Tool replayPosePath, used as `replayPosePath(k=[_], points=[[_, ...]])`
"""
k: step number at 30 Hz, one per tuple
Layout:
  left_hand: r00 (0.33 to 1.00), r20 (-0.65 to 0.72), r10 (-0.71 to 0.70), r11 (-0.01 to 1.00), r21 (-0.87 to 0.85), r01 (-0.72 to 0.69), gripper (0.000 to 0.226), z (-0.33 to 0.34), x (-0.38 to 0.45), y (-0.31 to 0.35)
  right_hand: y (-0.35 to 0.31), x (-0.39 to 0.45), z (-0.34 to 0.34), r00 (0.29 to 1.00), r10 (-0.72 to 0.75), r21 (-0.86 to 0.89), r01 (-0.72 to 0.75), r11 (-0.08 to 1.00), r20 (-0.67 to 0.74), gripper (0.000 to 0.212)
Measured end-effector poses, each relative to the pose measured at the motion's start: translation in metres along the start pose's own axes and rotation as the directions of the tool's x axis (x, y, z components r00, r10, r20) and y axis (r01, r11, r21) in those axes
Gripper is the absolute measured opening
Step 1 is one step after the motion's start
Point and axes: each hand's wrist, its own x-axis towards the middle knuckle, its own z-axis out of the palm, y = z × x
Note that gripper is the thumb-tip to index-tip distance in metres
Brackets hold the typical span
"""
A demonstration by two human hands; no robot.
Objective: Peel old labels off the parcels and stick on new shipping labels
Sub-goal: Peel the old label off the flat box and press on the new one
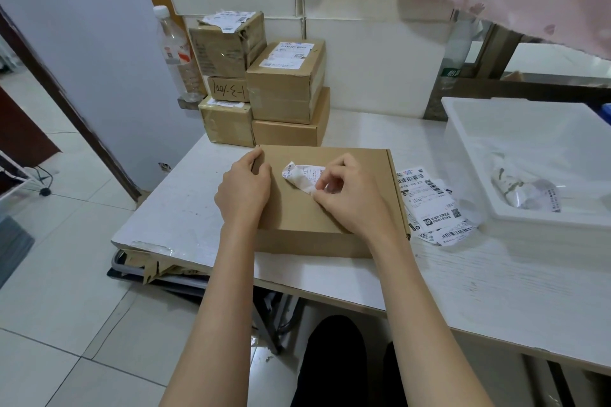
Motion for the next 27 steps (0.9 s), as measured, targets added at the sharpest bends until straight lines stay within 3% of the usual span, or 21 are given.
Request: replayPosePath(k=[5,11,15,16,19,20,27], points=[[1.0,-0.004,0.012,1.0,0.008,-0.012,0.042,0.001,0.0,-0.001,0.004,0.003,0.004,0.999,0.034,0.029,-0.033,0.999,-0.021,0.019],[1.0,-0.005,0.021,1.0,0.003,-0.021,0.042,0.001,-0.001,-0.001,0.001,0.003,0.003,0.999,0.052,-0.02,-0.052,0.998,-0.011,0.008],[1.0,-0.011,0.02,1.0,0.016,-0.02,0.043,0.001,-0.002,0.0,-0.01,0.004,-0.003,0.989,0.143,0.106,-0.148,0.983,0.047,0.029],[1.0,-0.011,0.019,1.0,0.017,-0.018,0.043,0.001,-0.002,0.001,-0.015,0.003,-0.002,0.986,0.154,0.071,-0.158,0.985,0.059,0.033],[1.0,-0.009,0.02,1.0,0.024,-0.02,0.043,0.001,-0.002,0.001,-0.02,0.002,0.008,0.994,0.109,-0.307,-0.098,0.947,0.019,0.036],[1.0,-0.01,0.021,1.0,0.021,-0.021,0.043,0.001,-0.002,0.001,-0.02,0.003,0.011,0.996,0.091,-0.349,-0.089,0.933,-0.012,0.033],[1.0,-0.008,0.016,1.0,-0.011,-0.016,0.041,-0.001,-0.001,-0.002,-0.015,0.009,0.014,0.985,0.109,-0.245,-0.14,0.959,-0.136,0.021]])
